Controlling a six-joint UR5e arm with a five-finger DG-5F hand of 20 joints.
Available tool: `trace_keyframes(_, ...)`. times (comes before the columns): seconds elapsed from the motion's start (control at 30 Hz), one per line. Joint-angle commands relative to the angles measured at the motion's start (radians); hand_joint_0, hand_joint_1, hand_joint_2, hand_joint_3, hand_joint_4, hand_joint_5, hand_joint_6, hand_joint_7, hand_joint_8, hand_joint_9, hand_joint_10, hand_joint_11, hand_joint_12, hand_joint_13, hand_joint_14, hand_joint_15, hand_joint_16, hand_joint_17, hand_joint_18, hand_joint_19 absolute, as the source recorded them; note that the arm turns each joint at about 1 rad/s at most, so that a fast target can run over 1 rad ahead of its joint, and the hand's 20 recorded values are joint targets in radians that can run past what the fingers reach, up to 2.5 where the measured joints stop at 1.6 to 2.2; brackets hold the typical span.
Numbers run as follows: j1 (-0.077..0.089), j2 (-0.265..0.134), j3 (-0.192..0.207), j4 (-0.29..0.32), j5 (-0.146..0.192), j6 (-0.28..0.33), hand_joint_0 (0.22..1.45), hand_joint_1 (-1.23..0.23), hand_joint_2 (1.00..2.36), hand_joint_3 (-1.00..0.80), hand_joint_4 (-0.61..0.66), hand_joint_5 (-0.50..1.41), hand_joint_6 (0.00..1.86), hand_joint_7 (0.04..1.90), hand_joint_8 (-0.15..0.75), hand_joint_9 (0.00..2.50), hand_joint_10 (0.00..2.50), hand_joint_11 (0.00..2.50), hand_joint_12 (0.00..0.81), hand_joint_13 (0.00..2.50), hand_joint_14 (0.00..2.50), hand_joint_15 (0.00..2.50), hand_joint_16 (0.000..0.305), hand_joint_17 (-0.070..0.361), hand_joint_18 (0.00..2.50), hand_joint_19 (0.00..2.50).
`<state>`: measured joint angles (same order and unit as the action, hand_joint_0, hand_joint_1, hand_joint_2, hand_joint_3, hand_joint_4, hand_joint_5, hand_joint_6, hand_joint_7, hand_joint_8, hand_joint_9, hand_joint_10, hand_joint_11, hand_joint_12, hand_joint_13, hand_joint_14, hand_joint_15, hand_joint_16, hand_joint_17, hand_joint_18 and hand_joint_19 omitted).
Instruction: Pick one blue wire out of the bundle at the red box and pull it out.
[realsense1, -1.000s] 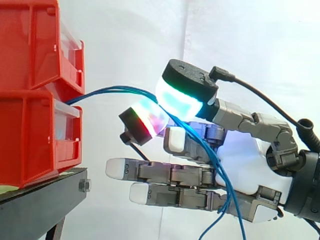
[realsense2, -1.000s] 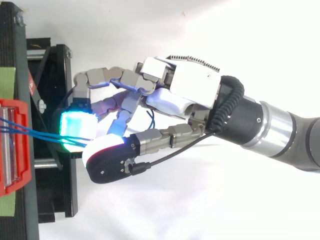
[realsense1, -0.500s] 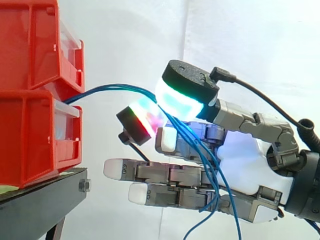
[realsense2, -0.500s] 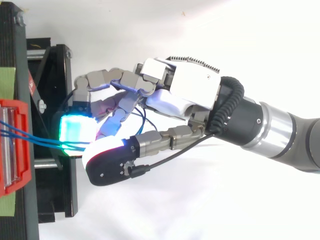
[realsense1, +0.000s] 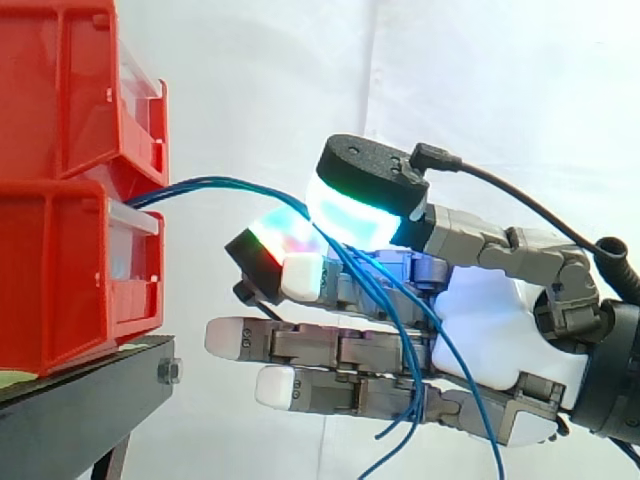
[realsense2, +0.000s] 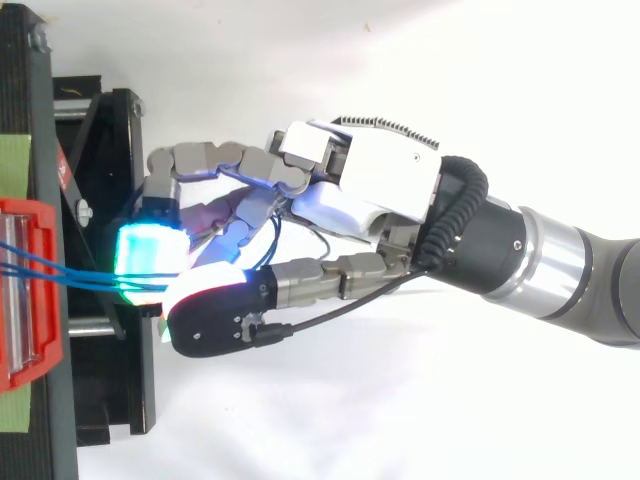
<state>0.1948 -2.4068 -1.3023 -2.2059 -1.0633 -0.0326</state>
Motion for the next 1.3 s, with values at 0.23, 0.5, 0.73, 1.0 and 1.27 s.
trace_keyframes(0.23,0.000,0.000,0.000,0.000,0.000,0.000,0.64,-0.70,1.01,0.04,0.28,-0.02,0.50,1.46,0.245,1.13,0.02,0.48,0.395,0.57,0.01,0.23,0.054,0.123,0.59,0.39)
trace_keyframes(0.5,0.000,0.000,0.000,0.000,-0.001,0.000,0.62,-0.64,1.00,0.06,0.30,-0.06,0.64,1.31,0.290,1.14,0.02,0.61,0.423,0.54,0.01,0.24,0.060,0.134,0.58,0.40)
trace_keyframes(0.73,0.000,0.000,0.000,0.000,-0.001,-0.001,0.60,-0.70,1.01,-0.02,0.30,-0.08,0.71,1.23,0.295,1.08,0.02,0.65,0.427,0.51,0.01,0.25,0.060,0.136,0.54,0.41)
trace_keyframes(1.0,0.000,0.000,0.000,0.000,-0.001,0.000,0.57,-0.77,1.02,-0.12,0.28,-0.09,0.74,1.24,0.273,1.05,0.02,0.65,0.402,0.48,0.01,0.26,0.055,0.124,0.49,0.44)
trace_keyframes(1.27,0.000,0.000,0.000,0.000,-0.001,0.000,0.58,-0.83,1.02,-0.11,0.24,-0.11,0.80,1.25,0.264,1.02,0.02,0.69,0.390,0.46,0.01,0.26,0.052,0.118,0.48,0.45)
